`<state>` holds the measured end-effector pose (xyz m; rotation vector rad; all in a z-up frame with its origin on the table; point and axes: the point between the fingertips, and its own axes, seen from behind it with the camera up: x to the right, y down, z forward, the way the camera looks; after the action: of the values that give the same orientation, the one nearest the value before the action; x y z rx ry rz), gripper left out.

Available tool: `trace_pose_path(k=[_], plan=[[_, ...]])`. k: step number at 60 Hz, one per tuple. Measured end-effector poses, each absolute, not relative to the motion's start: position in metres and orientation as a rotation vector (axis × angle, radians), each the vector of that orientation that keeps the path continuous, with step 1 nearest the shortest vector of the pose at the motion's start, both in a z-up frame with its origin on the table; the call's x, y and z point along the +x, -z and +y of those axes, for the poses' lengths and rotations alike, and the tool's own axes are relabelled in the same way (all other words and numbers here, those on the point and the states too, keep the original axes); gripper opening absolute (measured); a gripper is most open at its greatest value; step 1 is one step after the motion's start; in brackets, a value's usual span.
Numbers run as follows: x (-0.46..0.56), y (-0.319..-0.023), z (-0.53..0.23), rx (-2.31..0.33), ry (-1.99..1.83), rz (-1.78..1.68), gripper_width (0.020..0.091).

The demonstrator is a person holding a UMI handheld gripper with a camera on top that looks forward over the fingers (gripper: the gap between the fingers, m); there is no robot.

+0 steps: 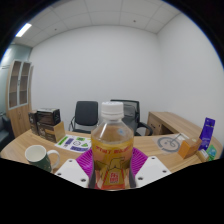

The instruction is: Pour water

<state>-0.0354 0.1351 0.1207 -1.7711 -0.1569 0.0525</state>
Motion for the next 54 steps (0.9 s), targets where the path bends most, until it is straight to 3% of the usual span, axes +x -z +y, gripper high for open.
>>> trace_pose_path(k=[1, 10, 22, 29, 34, 45, 54], plan=[[-0.048, -0.126, 0.138, -1.785, -0.058, -0.149, 0.0466], [-0.057, -0.067, 0.135, -1.854, -0.111, -0.181, 0.0497], [-0.054, -0.071, 0.138, -1.788, -0.144, -0.166, 0.0504], [-0.053, -0.067, 0.136, -1.85, -0.154, -0.161, 0.0615], [-0.053, -0.054, 0.121, -1.969, -0.21, -0.122, 0.0858], [-0.045, -0.088, 0.06, -1.993, -0.229, -0.051, 0.0841], [-0.064, -0.133, -0.007, -2.001, -0.242, 0.011, 0.0841]])
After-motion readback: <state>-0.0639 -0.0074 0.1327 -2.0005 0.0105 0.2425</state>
